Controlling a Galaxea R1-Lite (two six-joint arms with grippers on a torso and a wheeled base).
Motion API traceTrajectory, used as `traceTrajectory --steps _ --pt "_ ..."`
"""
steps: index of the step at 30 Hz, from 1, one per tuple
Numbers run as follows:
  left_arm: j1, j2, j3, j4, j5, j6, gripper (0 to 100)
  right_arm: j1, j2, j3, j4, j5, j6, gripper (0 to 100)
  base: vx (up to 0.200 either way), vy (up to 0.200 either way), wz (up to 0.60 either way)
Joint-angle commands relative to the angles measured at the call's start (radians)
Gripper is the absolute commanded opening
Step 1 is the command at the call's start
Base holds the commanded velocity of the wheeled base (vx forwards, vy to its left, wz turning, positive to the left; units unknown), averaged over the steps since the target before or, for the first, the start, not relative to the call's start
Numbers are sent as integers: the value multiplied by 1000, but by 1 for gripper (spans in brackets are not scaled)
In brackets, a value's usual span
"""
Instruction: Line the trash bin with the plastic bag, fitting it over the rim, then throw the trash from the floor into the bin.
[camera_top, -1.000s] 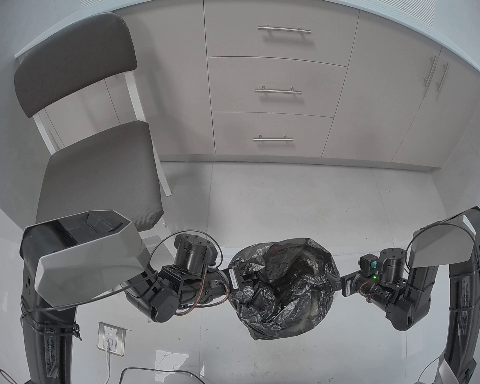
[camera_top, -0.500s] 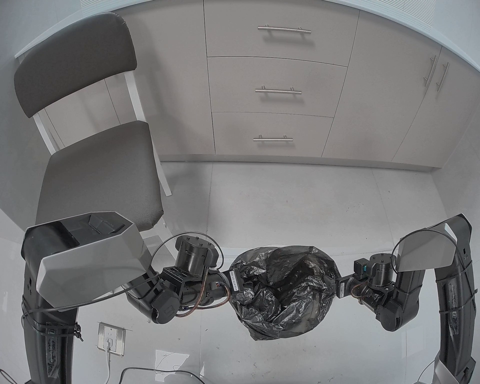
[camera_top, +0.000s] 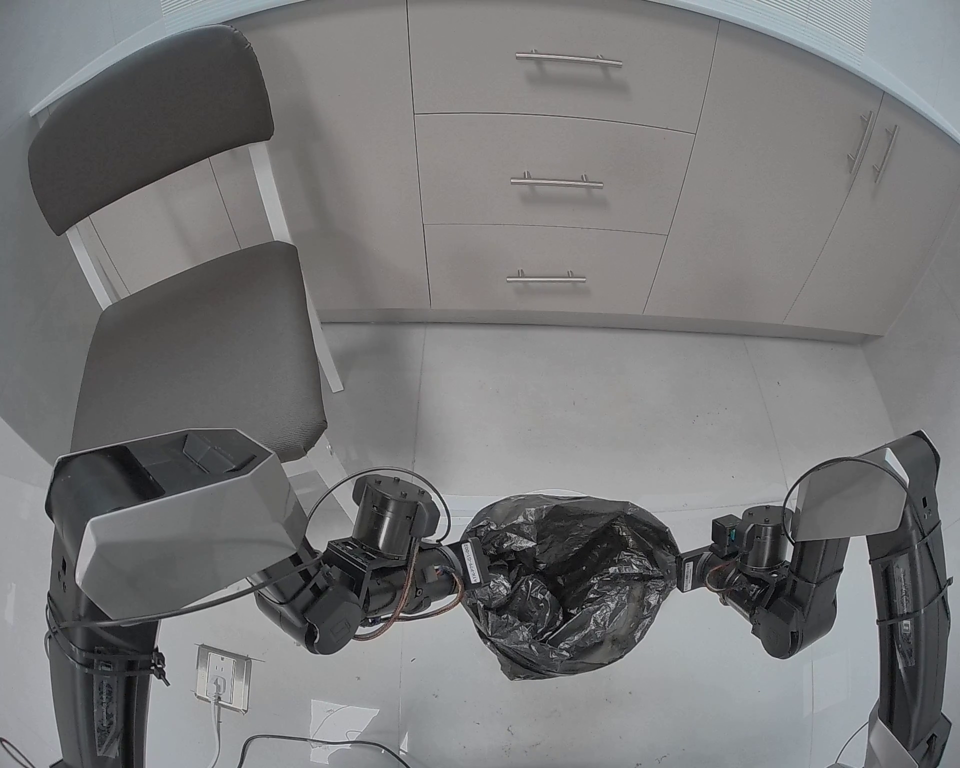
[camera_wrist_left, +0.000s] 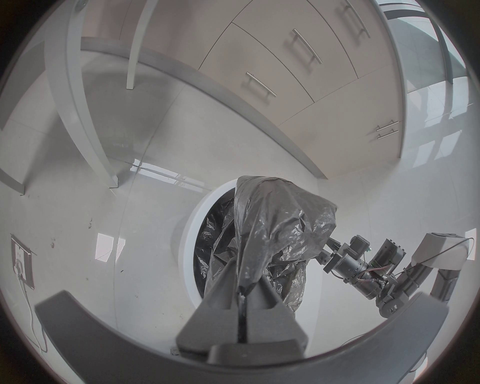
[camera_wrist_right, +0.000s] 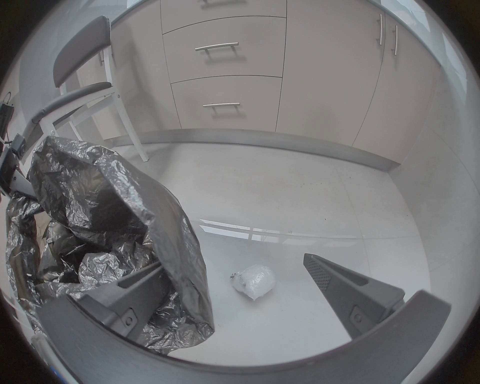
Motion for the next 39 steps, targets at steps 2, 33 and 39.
traceTrajectory --steps 2,33,39 --pt "-8 5 9 -8 0 -1 0 -5 10 -11 -18 -1 0 100 0 0 0" --pt "-5 -1 1 -7 8 -4 0 326 -176 -207 252 -47 -105 100 0 0 0" --pt "-5 -1 -5 -7 8 -4 0 318 -135 -255 255 -50 -103 100 0 0 0"
